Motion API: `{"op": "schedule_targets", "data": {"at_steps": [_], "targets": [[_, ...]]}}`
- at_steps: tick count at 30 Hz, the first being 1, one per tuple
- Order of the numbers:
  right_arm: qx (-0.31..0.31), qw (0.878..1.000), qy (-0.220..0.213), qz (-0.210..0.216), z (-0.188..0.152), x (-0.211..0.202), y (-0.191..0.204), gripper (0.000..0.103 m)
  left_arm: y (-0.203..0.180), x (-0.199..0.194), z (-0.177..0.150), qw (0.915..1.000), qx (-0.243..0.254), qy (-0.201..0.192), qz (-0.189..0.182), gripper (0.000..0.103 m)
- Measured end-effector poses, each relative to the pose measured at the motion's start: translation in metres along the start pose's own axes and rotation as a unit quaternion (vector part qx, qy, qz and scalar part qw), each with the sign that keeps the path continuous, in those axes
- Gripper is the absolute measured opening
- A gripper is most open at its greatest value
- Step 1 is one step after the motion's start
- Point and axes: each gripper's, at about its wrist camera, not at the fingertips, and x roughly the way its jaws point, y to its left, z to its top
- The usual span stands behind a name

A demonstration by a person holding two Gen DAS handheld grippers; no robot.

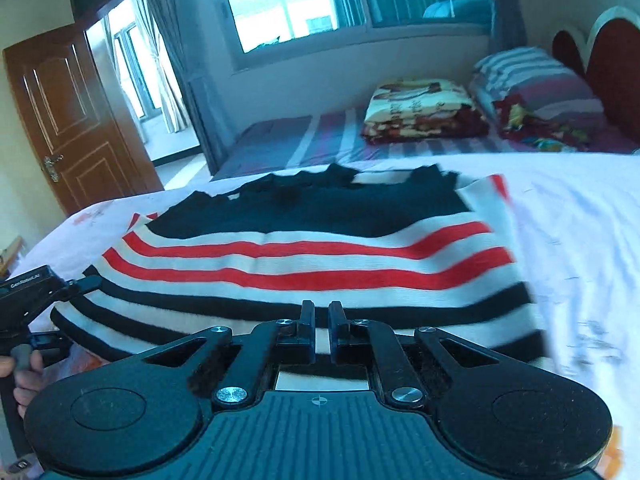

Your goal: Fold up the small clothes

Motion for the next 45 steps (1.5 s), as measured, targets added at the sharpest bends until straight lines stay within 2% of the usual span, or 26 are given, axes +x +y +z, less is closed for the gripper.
{"op": "schedule_targets", "data": {"at_steps": [2, 5, 6, 7, 9, 11, 12, 14, 23, 27, 31, 36, 37, 39, 40, 41, 43, 45], "targets": [[0.001, 1.0, 0.003, 0.005, 0.003, 0.015, 0.005, 0.008, -0.005, 0.007, 0.002, 0.9999, -0.005, -0.005, 0.01, 0.045], [0.012, 1.0, -0.003, 0.011, 0.01, 0.029, 0.01, 0.008, -0.004, 0.013, 0.011, 0.9974, -0.068, 0.009, 0.023, 0.017], [0.016, 1.0, -0.008, 0.016, 0.013, 0.031, 0.012, 0.008, -0.004, 0.011, 0.014, 0.9969, -0.077, 0.004, 0.013, 0.016], [0.018, 0.999, -0.014, 0.022, 0.017, 0.032, 0.015, 0.008, -0.007, 0.005, 0.015, 0.9972, -0.073, -0.006, -0.015, 0.016], [0.015, 0.999, -0.024, 0.038, 0.02, 0.035, 0.022, 0.008, -0.011, -0.008, 0.013, 0.9975, -0.048, -0.021, -0.048, 0.016], [-0.005, 0.999, -0.008, 0.045, 0.017, 0.05, 0.028, 0.008, 0.002, -0.003, 0.009, 0.999, -0.039, -0.007, -0.019, 0.017], [-0.02, 0.999, 0.033, 0.031, 0.012, 0.068, 0.03, 0.006, 0.015, 0.006, 0.006, 0.9986, -0.05, 0.013, 0.003, 0.018], [-0.038, 0.999, 0.028, 0.028, 0.007, 0.074, 0.031, 0.005, 0.025, 0.006, 0.006, 0.9983, -0.052, 0.014, -0.02, 0.017], [-0.037, 0.999, 0.028, 0.025, 0.004, 0.075, 0.029, 0.003, 0.022, 0.004, 0.012, 0.9973, -0.059, 0.023, -0.038, 0.016], [-0.031, 0.999, 0.028, 0.026, 0.006, 0.073, 0.029, 0.003, -0.006, -0.01, 0.018, 0.9978, -0.017, 0.007, -0.064, 0.016], [-0.015, 0.999, 0.028, 0.028, 0.007, 0.073, 0.026, 0.003, -0.061, -0.021, 0.019, 0.9946, 0.053, 0.013, -0.088, 0.016], [0.026, 0.998, 0.028, 0.042, 0.009, 0.072, 0.017, 0.003, -0.147, -0.024, -0.011, 0.9789, 0.157, 0.045, -0.123, 0.016], [0.055, 0.997, 0.026, 0.051, 0.012, 0.066, 0.01, 0.004, -0.164, -0.022, -0.022, 0.9747, 0.178, 0.054, -0.125, 0.016], [0.141, 0.989, -0.017, 0.047, 0.016, 0.04, -0.021, 0.004, -0.196, -0.012, -0.053, 0.9634, 0.226, 0.078, -0.121, 0.016], [0.186, 0.981, -0.036, 0.045, 0.016, 0.024, -0.043, 0.015, -0.207, -0.005, -0.07, 0.9579, 0.245, 0.094, -0.116, 0.016], [0.228, 0.971, -0.049, 0.045, 0.016, 0.008, -0.066, 0.04, -0.217, 0.005, -0.088, 0.9529, 0.259, 0.114, -0.109, 0.016], [0.286, 0.954, -0.086, 0.04, 0.014, -0.028, -0.11, 0.066, -0.229, 0.03, -0.127, 0.9391, 0.292, 0.156, -0.091, 0.02], [0.326, 0.939, -0.101, 0.032, 0.012, -0.056, -0.147, 0.068, -0.232, 0.055, -0.169, 0.9238, 0.317, 0.2, -0.076, 0.035]]}}
